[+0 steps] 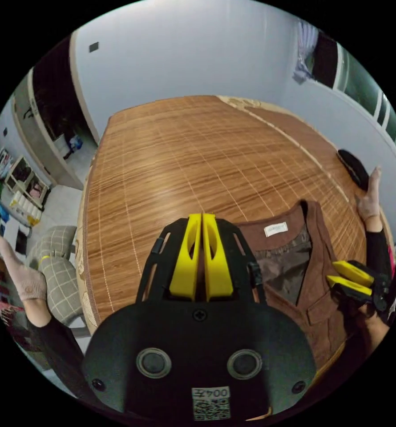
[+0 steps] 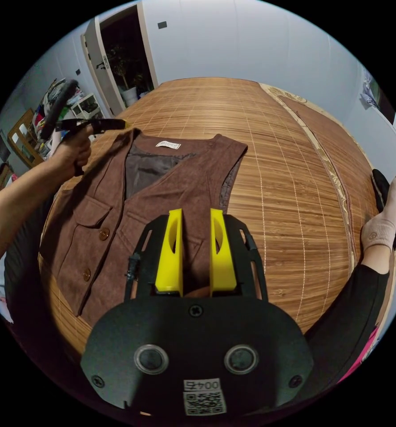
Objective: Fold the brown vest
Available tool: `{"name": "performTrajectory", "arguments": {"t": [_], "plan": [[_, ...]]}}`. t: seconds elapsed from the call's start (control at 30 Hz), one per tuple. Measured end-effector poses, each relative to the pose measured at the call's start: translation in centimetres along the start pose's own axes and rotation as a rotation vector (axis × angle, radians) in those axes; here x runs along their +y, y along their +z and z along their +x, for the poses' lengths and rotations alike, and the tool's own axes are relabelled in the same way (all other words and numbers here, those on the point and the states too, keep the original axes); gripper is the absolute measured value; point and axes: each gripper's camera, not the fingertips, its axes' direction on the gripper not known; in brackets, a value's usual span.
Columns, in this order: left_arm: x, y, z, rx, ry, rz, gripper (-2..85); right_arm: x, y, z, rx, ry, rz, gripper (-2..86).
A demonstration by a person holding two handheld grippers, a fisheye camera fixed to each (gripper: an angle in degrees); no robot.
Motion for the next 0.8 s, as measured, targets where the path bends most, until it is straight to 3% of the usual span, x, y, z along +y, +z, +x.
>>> {"name": "performTrajectory", "arguments": {"t": [0.23, 0.43, 0.6, 0.8], "plan": [[1.5, 1.0, -0.6, 0.065, -0.034, -0.002, 1.2, 0.1, -1.0, 1.0, -0.016, 0.000, -0.001, 9.4], [6.4, -3.4, 0.8, 0.168, -0.026, 0.130, 2.1, 0.2, -2.5, 2.4, -0.085, 0.008, 0.006, 11.1], [12.3, -0.2, 3.0, 0.099, 0.062, 0.022, 2.2, 0.4, -4.2, 3.9, -0.118, 0.034, 0.074, 11.4], [14.2, 1.1, 2.5, 0.124, 0.050, 0.032, 1.8, -0.1, -5.7, 5.5, -0.075, -0.003, 0.112, 11.3]]}}
